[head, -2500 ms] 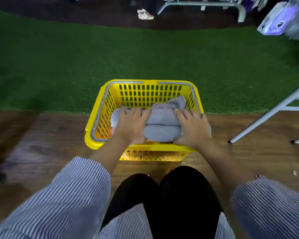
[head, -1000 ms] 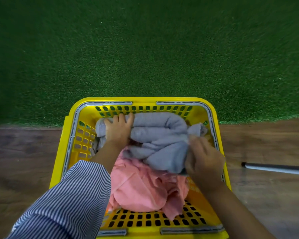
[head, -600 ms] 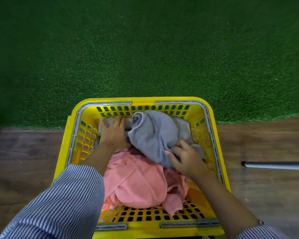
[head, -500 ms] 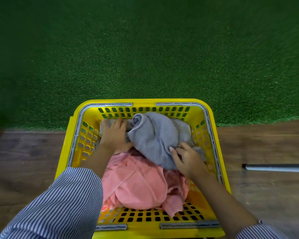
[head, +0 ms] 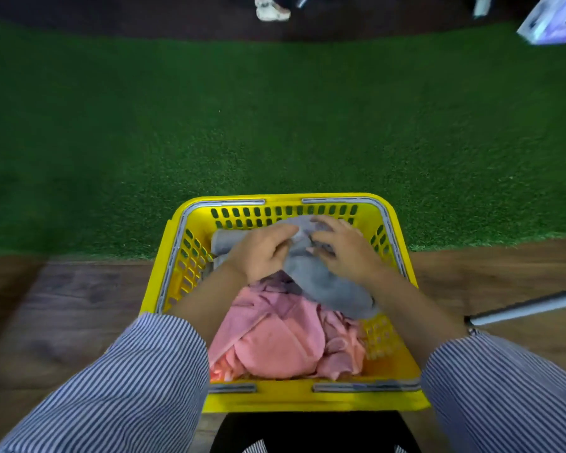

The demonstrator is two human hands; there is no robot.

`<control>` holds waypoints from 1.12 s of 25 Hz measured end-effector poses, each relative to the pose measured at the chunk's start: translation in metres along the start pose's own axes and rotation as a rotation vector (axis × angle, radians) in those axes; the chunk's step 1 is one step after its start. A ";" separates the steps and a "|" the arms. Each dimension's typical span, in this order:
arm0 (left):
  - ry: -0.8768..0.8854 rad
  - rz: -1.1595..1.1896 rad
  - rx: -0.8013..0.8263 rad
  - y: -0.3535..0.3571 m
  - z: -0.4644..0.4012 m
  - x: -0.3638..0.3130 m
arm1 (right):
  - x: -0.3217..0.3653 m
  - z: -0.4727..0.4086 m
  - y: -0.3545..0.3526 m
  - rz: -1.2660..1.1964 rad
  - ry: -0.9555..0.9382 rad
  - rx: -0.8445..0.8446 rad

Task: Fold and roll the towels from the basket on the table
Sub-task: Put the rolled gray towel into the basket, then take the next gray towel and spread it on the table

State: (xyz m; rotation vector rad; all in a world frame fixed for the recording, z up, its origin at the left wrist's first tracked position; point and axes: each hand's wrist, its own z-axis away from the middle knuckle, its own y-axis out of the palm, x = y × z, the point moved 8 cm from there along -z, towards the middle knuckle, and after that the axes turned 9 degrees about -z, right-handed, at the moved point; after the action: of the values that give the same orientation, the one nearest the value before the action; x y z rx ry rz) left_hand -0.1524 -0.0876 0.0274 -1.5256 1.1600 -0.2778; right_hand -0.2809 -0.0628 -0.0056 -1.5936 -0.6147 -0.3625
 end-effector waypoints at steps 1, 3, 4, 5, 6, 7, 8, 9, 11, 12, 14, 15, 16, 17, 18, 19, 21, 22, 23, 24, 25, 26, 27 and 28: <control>0.035 -0.011 -0.021 -0.016 0.001 -0.015 | 0.013 0.008 -0.012 -0.124 -0.041 -0.044; 0.136 -0.006 -0.072 -0.061 0.000 -0.058 | 0.051 0.023 -0.053 -0.367 -0.061 -0.165; 0.195 0.002 -0.108 -0.088 0.000 -0.085 | 0.075 0.034 -0.080 -0.454 -0.036 -0.232; 0.249 -0.001 -0.171 -0.119 0.003 -0.115 | 0.101 0.049 -0.106 -0.523 -0.026 -0.293; 0.263 -0.012 -0.244 -0.148 0.007 -0.135 | 0.125 0.062 -0.132 -0.570 -0.027 -0.337; 0.244 -0.019 -0.302 -0.173 0.014 -0.148 | 0.144 0.074 -0.157 -0.635 -0.056 -0.373; 0.205 -0.012 -0.348 -0.192 0.022 -0.155 | 0.159 0.087 -0.177 -0.703 -0.085 -0.399; 0.162 0.008 -0.367 -0.202 0.032 -0.160 | 0.170 0.102 -0.187 -0.795 -0.111 -0.393; 0.142 0.067 -0.317 -0.200 0.051 -0.175 | 0.181 0.126 -0.182 -0.788 -0.078 -0.272; 0.171 0.070 -0.263 -0.191 0.057 -0.188 | 0.184 0.134 -0.171 -0.720 -0.050 -0.181; 0.277 -0.013 -0.178 -0.168 0.064 -0.216 | 0.182 0.149 -0.144 -0.571 -0.031 -0.006; 0.303 -0.049 -0.168 -0.162 0.061 -0.222 | 0.175 0.155 -0.137 -0.544 -0.003 0.003; 0.285 -0.054 -0.186 -0.162 0.053 -0.219 | 0.164 0.159 -0.134 -0.577 0.055 -0.010; 0.237 -0.028 -0.208 -0.167 0.043 -0.213 | 0.152 0.164 -0.134 -0.659 0.142 -0.032; 0.161 -0.001 -0.229 -0.172 0.036 -0.200 | 0.138 0.171 -0.130 -0.706 0.211 -0.027; 0.076 0.008 -0.263 -0.180 0.030 -0.183 | 0.131 0.176 -0.129 -0.709 0.235 -0.007; -0.089 0.048 -0.258 -0.187 0.013 -0.152 | 0.115 0.185 -0.131 -0.636 0.351 0.097; -0.152 0.048 -0.247 -0.189 0.009 -0.144 | 0.111 0.193 -0.135 -0.574 0.406 0.111; -0.221 0.038 -0.214 -0.190 0.007 -0.139 | 0.107 0.197 -0.145 -0.562 0.459 0.079; -0.289 0.016 -0.156 -0.190 0.004 -0.136 | 0.104 0.200 -0.162 -0.588 0.501 -0.001; -0.347 -0.019 -0.071 -0.191 0.003 -0.137 | 0.106 0.203 -0.185 -0.623 0.543 -0.112; -0.375 -0.072 0.021 -0.196 0.003 -0.143 | 0.113 0.205 -0.212 -0.646 0.560 -0.218; -0.379 -0.125 0.097 -0.204 0.001 -0.152 | 0.125 0.204 -0.242 -0.656 0.552 -0.295; -0.385 -0.160 0.145 -0.219 -0.002 -0.163 | 0.140 0.203 -0.275 -0.662 0.543 -0.347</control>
State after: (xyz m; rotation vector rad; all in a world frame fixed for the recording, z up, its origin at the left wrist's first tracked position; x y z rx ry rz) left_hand -0.1217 0.0089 0.2807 -1.4666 0.7018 -0.1609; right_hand -0.3537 0.1689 0.2727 -1.4792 -0.6590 -1.4066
